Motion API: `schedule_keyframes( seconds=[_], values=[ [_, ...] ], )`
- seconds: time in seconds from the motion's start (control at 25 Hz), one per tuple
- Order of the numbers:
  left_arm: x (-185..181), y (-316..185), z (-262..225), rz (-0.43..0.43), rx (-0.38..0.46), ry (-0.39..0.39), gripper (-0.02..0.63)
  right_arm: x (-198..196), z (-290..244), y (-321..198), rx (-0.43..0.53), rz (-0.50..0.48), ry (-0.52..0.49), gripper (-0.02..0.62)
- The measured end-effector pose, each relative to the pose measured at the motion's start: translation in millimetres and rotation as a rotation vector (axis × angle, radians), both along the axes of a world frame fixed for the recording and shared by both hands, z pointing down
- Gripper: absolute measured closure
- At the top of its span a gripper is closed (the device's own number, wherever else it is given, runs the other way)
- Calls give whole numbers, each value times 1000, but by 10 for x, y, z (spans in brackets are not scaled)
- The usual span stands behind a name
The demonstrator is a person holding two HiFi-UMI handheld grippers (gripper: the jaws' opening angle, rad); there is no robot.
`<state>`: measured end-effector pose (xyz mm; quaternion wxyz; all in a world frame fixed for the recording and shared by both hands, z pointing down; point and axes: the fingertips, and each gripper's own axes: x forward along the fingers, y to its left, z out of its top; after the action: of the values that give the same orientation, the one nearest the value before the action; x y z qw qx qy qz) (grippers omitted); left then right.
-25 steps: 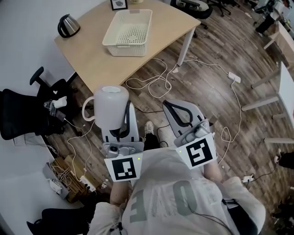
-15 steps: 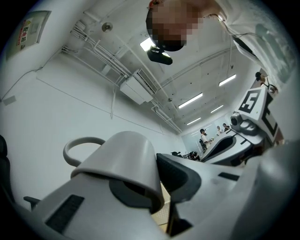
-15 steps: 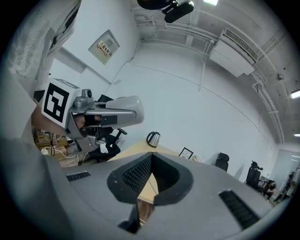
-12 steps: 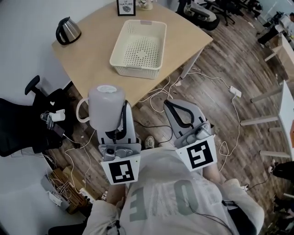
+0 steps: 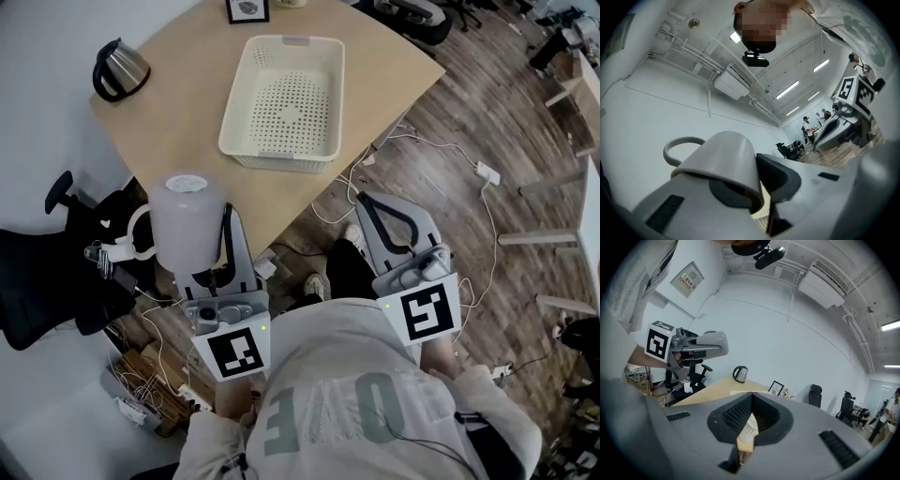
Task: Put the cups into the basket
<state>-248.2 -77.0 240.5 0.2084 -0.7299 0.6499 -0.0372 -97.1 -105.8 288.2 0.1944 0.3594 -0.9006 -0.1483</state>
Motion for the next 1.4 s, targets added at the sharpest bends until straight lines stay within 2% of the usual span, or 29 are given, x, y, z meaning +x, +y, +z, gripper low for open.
schedule_keyframes(
  seconds=[0.12, 0.28, 0.56, 0.8, 0.96, 1.12, 1.24, 1.32, 1.4],
  values=[
    [-69, -223, -21, -22, 6, 30, 557, 7, -23, -285, -2, 24, -19, 600],
    [-8, -550, -39, -35, -10, 55, 557, -32, -86, -644, 4, -8, -9, 600],
    [115, -1152, -201, -59, -44, 29, 557, -153, -277, -1251, -9, -87, -75, 600],
    [233, -1610, -137, -137, -109, -112, 557, -174, -270, -1686, -55, -180, -134, 600],
    [428, -2111, -324, -129, -155, -208, 557, -114, -246, -2011, -51, -232, -122, 600],
    [528, -2511, -269, -114, -262, -344, 557, 32, -227, -2330, -46, -258, -141, 600],
    [615, -2701, -258, -88, -330, -355, 557, 150, -190, -2554, -24, -262, -157, 600],
    [657, -2788, -160, -76, -401, -354, 557, 212, -150, -2682, -41, -249, -191, 600],
    [673, -2860, 12, -65, -487, -397, 557, 227, -121, -2745, -71, -248, -225, 600]
  ],
)
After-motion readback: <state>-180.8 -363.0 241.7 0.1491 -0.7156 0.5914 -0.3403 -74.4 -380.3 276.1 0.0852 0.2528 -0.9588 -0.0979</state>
